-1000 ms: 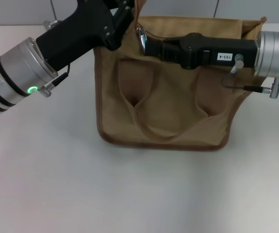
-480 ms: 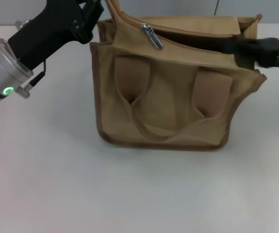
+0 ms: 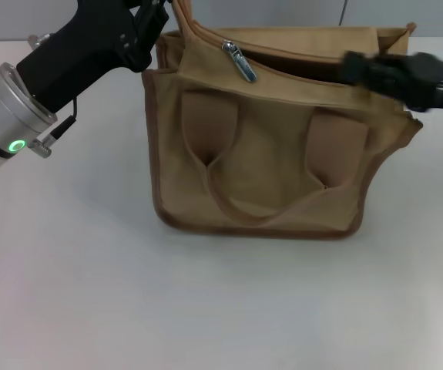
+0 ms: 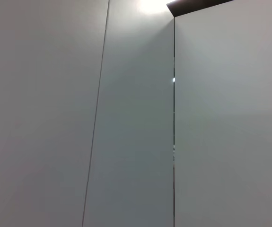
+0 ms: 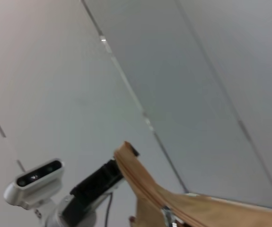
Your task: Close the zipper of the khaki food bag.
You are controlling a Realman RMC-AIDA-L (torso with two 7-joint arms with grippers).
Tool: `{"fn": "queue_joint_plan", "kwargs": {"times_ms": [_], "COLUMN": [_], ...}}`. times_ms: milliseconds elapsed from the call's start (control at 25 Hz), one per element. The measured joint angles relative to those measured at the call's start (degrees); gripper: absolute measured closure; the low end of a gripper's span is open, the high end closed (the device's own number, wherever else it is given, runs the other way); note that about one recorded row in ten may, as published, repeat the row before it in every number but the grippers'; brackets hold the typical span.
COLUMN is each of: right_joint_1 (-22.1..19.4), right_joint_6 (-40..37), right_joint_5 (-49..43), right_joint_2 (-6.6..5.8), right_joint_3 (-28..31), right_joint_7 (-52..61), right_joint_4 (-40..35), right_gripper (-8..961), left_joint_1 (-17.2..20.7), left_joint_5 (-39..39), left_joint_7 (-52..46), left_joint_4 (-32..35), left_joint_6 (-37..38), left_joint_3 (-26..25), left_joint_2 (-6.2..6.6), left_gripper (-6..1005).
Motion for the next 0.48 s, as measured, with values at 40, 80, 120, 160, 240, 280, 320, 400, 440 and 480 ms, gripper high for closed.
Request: {"fn": "queue_joint_plan", "kwargs": {"times_ms": [40,80,120,160,240,280,320,400,440,480], "right_joint_1": [1.5,2.9,4.3,6.4,7.2,8.0,8.8,9.8,10.3,10.7], "right_joint_6": [0.2,0.7,1.1,2.2,2.7,3.3,4.0,5.5,6.2,6.8], "right_joint_5": [-0.3,-0.8,-1.7,-3.6,-4.6,-5.5,-6.0,-6.2,-6.1,-6.1], "right_joint_2": [-0.13,-0.29,-0.33,0.06,0.36,0.67,0.88,1.05,1.08,1.1], "right_joint_3": [0.0,0.0,-0.1,-0.1,-0.1,-0.2,-0.6,-2.5,-3.5,-4.6], "right_joint_7": [-0.8,-1.1,-1.5,-1.6,-1.6,-1.6,-1.6,-1.6,-1.6,-1.6], "right_joint_4": [2.4,3.9,5.2,6.0,6.1,6.2,6.3,6.9,7.3,7.7], "right_gripper": [858,850,843,799,710,666,622,611,606,600], "left_joint_1": [0.0,0.0,-0.1,-0.1,-0.1,-0.1,-0.2,-0.2,-0.2,-0.3], "left_joint_5": [0.0,0.0,0.0,0.0,0.0,0.0,0.1,0.1,0.1,0.1], "left_joint_7": [0.0,0.0,0.0,0.0,0.0,0.0,0.0,0.0,0.0,0.0], "left_joint_4": [0.0,-0.1,-0.1,-0.2,-0.2,-0.2,-0.2,-0.2,-0.2,-0.2], "left_joint_6": [0.0,0.0,0.1,0.3,0.4,0.5,0.7,0.7,0.9,0.9], "left_joint_3": [0.0,0.0,0.0,0.0,0.0,0.0,0.0,0.0,0.0,0.0], "left_joint_2": [-0.03,-0.05,-0.07,-0.09,-0.09,-0.1,-0.12,-0.14,-0.16,-0.17], "left_gripper": [937,937,936,936,935,935,935,934,934,934]}}
